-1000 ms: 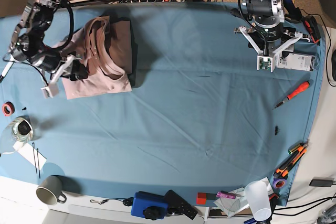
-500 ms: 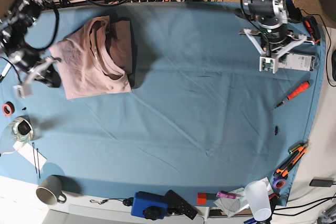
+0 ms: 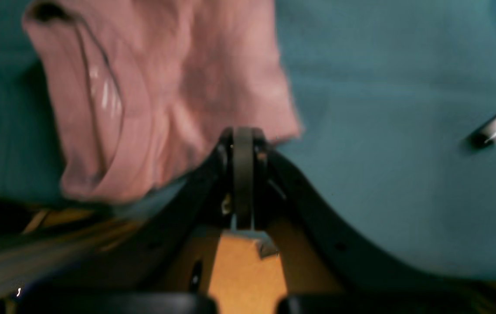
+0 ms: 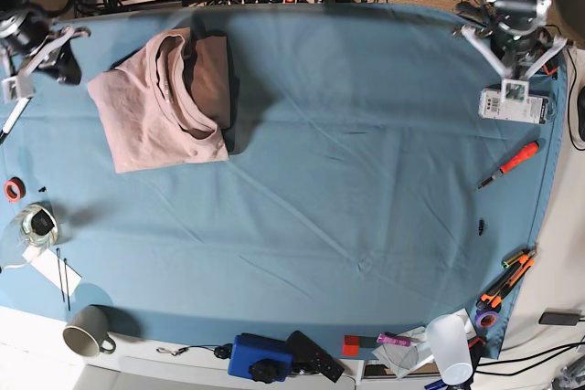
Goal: Fold the T-shirt properly
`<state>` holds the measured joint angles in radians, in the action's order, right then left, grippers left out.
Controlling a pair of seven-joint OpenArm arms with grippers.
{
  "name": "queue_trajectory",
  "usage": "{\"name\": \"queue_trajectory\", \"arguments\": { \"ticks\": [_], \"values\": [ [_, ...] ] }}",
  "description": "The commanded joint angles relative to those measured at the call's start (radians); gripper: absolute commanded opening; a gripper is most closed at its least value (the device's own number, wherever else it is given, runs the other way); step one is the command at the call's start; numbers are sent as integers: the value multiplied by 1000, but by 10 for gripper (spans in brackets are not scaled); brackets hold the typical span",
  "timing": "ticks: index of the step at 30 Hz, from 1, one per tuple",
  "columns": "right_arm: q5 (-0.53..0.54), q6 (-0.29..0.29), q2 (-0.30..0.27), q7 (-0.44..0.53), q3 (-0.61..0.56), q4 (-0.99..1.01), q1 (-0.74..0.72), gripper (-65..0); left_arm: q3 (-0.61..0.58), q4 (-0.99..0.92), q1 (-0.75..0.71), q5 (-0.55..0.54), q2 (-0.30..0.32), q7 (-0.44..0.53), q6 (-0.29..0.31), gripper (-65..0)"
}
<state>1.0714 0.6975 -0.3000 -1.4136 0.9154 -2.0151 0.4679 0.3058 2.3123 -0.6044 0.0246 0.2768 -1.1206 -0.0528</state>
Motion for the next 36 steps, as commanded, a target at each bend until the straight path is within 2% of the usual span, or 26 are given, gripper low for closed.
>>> {"name": "queue_trajectory", "arguments": {
  "ticks": [1,5,7,11,18,21,24,25,27,32,36],
  "values": [
    [13,1,-4,17,8,-14,25,-650,29,18,-23,-25,8,9,4,-650],
    [12,1,50,17,8,-14,109,-650,110,18,-113,-183,8,3,49,-650],
    [9,1,79,17,8,-14,147,-650,130,18,-165,-225,8,12,54,-650],
    [2,1,115,17,0,-14,229,-650,131,18,-274,-228,-6,45,53,-650],
    [-79,1,114,17,-75,-13,350,-650,131,10,-417,-230,-48,61,52,-650],
    [-142,1,114,17,-144,-11,382,-650,130,-10,-454,-272,-50,71,53,-650],
    [-237,1,113,18,-224,26,382,-650,129,-59,-462,-299,-52,77,58,-650],
    [-267,1,109,50,-252,48,380,-650,129,-83,-462,-299,-58,91,63,-650],
    [-321,1,100,98,-312,106,367,-650,129,-143,-457,-299,-81,122,98,-650],
    [-428,1,100,131,-432,299,298,-650,129,-335,-391,-321,-127,143,163,-650],
    [-505,1,88,218,-489,474,226,-650,129,-502,-315,-315,-132,179,171,-650]
  ]
}}
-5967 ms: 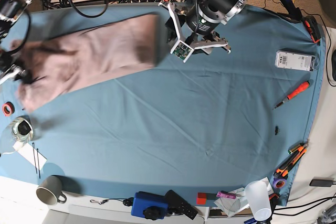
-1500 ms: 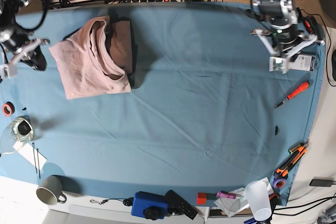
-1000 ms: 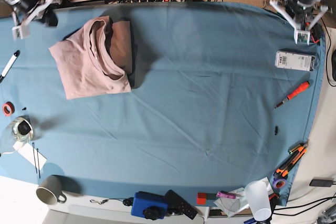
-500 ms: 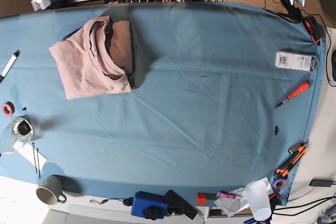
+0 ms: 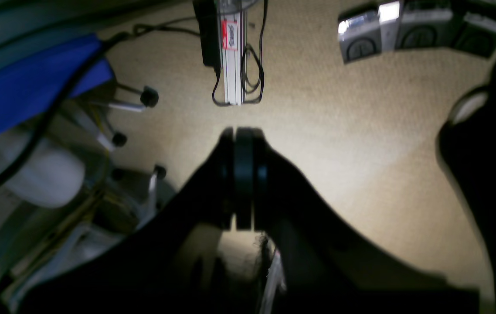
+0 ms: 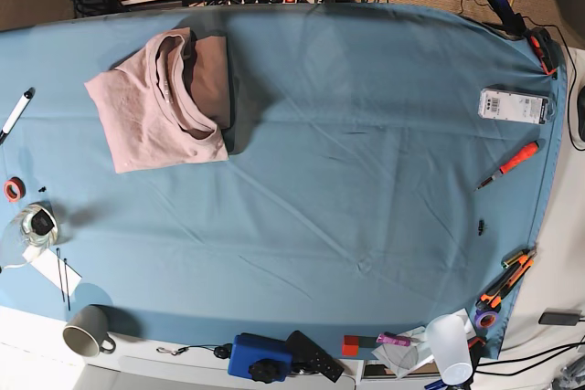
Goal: Fold the T-shirt properly
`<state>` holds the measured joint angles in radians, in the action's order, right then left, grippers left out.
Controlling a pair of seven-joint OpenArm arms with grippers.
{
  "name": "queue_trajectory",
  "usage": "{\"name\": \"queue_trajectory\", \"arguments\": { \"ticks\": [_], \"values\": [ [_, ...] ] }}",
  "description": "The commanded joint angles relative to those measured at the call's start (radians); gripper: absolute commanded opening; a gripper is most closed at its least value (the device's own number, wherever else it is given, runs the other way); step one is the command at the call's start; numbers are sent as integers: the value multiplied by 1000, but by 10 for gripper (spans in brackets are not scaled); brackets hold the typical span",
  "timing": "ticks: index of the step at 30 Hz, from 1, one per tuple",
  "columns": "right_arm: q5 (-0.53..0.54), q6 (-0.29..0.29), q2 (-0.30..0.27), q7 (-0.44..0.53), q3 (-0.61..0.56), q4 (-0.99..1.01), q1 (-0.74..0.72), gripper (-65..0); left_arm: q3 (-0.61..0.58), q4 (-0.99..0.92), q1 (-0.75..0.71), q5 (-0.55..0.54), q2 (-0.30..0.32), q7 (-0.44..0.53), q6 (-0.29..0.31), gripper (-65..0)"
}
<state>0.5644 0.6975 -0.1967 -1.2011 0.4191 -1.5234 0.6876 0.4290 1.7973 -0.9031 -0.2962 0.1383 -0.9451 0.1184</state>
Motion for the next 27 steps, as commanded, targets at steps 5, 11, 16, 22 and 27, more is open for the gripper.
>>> {"name": "queue_trajectory", "arguments": {
  "ticks": [5,11,16,22,27],
  "values": [
    [-80,1,-77,95,-63,187,-101,-650,6,-211,97,59,6,105,14,-650],
    [-211,1,-111,304,-119,436,-239,-650,6,-531,267,69,6,352,84,-650],
    [-345,1,-114,525,-181,637,-352,-650,6,-809,406,122,5,543,113,-650],
    [-470,-23,-114,755,-324,824,-475,-650,6,-1102,547,222,5,709,112,-650],
    [-562,-257,-114,960,-492,924,-544,-650,6,-1268,629,356,0,857,70,-650]
  ]
}}
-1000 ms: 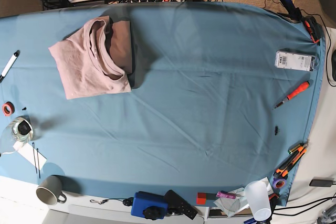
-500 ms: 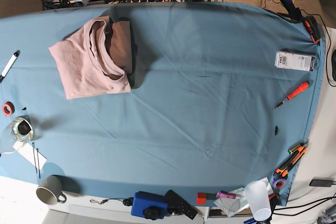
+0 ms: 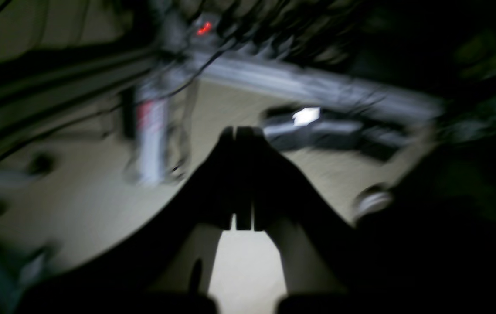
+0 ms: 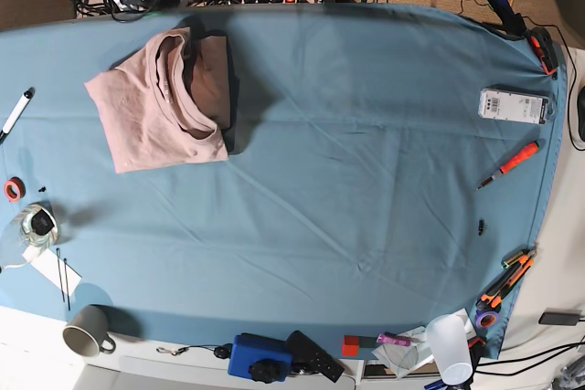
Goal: Fold the T-shirt properly
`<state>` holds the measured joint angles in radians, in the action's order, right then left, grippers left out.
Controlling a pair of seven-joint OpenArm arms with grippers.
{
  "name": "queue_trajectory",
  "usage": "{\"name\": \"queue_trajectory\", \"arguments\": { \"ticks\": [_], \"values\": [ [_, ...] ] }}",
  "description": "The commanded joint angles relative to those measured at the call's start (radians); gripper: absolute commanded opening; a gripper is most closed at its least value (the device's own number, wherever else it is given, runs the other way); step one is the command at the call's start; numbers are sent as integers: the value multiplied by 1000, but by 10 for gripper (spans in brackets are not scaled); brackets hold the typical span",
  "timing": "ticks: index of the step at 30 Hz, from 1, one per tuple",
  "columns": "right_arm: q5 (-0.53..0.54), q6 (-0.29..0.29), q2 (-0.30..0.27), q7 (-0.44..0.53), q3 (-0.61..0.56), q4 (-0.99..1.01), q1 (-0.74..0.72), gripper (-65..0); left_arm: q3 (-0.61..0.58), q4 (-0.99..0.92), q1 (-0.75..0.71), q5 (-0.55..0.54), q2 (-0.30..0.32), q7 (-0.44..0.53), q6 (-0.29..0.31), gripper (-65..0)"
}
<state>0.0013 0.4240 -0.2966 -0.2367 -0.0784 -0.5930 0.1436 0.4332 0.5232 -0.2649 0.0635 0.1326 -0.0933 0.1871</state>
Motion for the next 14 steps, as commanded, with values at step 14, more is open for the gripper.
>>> {"name": "queue_trajectory", "arguments": {
  "ticks": [14],
  "values": [
    [-10,-145,-13,61,-183,45,-47,-650,2,10,16,11,0,24,-26,-650]
  ]
}}
